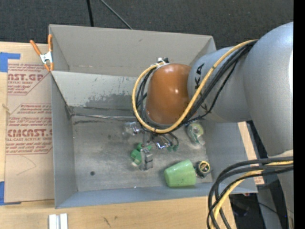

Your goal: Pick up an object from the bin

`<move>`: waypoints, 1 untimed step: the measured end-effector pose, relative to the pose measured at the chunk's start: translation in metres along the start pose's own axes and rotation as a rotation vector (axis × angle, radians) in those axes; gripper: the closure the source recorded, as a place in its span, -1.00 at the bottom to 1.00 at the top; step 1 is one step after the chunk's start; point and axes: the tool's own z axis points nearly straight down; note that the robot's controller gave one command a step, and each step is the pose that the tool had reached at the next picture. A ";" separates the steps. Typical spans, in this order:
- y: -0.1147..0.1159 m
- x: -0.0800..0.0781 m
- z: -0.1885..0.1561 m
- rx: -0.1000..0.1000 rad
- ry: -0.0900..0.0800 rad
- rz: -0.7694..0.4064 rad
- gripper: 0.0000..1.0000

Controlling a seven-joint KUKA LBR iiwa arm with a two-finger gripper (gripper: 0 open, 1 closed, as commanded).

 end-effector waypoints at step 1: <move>-0.043 -0.006 0.039 -0.001 -0.002 0.040 -1.00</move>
Offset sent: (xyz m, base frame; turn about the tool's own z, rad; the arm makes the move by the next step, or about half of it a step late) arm 0.0194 -0.0370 -0.0362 0.0351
